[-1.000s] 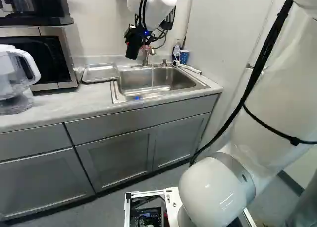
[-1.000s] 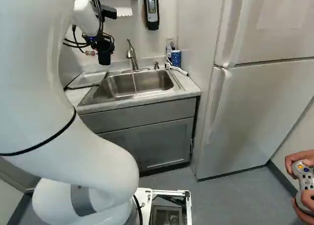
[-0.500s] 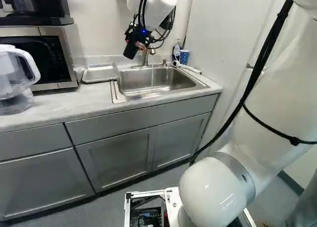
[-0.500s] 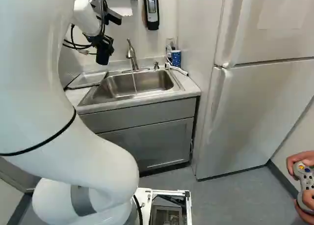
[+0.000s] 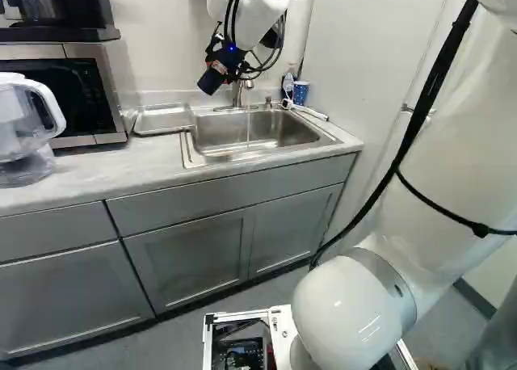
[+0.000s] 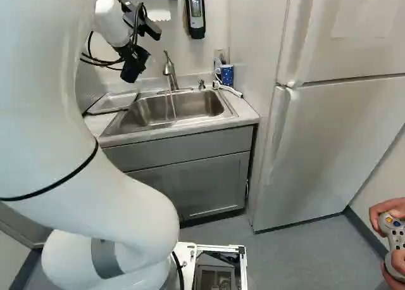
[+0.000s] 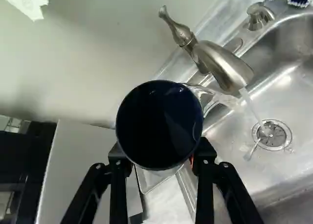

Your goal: Rinse the cup and place it in the tray

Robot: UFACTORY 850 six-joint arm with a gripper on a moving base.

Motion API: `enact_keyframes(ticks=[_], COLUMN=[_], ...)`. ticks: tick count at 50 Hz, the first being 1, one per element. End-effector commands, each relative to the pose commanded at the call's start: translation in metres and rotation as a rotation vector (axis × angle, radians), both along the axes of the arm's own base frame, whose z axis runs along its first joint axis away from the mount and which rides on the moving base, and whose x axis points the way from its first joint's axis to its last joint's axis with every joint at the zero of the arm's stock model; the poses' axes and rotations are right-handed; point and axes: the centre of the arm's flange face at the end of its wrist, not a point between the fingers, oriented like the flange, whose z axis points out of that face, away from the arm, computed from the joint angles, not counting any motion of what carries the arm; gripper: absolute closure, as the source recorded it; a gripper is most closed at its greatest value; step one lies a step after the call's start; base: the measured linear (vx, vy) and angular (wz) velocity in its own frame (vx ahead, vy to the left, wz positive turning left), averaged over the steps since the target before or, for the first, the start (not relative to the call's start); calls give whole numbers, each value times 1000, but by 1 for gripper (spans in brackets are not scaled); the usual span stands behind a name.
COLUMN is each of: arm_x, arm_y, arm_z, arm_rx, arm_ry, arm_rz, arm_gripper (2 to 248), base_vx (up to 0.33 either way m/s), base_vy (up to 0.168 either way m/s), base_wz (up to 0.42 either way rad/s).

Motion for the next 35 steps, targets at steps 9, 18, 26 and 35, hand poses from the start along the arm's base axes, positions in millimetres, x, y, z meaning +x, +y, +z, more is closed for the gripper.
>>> enact_keyframes(ticks=[9,18,26,35], arm_x=[0,0,0,0], arm_y=[0,0,0,0], arm_z=[0,0,0,0], arm_rx=[75,149,215,290], arm_ry=[30,61,88,118], arm_rz=[-50,-99,-143,-193], arm_gripper=[126,126,126,126], base_vx=[0,0,0,0], base_vy=[0,0,0,0], base_wz=[0,0,0,0])
